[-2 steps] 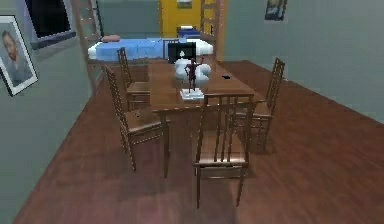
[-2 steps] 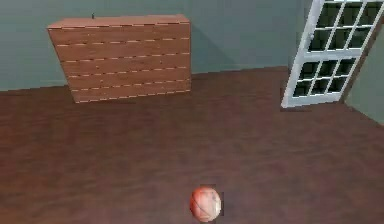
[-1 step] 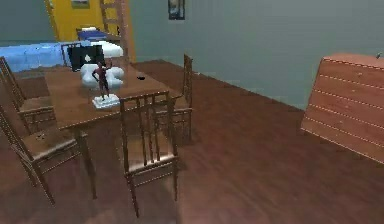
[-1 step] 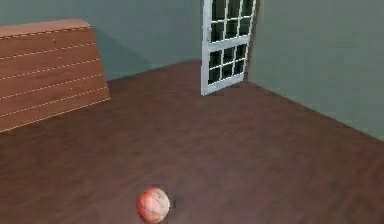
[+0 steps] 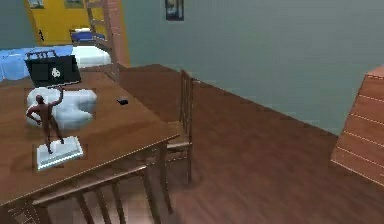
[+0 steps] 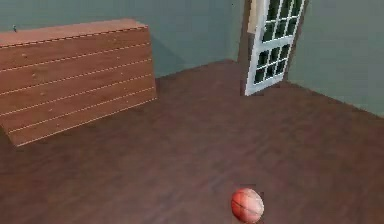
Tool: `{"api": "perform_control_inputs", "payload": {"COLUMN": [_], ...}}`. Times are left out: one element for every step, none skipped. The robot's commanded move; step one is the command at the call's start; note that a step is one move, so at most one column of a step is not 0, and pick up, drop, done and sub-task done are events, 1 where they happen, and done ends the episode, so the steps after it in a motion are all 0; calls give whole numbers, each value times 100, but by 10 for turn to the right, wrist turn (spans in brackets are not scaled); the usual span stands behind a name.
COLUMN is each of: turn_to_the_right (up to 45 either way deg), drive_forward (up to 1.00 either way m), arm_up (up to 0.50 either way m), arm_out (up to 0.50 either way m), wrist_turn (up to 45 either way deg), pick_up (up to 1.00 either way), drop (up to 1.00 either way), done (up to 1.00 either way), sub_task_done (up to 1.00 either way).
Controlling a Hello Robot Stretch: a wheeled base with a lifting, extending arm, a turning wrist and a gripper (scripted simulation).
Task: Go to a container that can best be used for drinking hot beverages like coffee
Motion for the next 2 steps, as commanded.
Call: {"api": "perform_control_inputs", "payload": {"turn_to_the_right": [450,60], "drive_forward": [0,0], "arm_up": [0,0], "arm_out": [0,0], "wrist_turn": [0,0], "pick_up": [0,0], "drop": [0,0], "done": [0,0], "sub_task_done": [0,0]}}
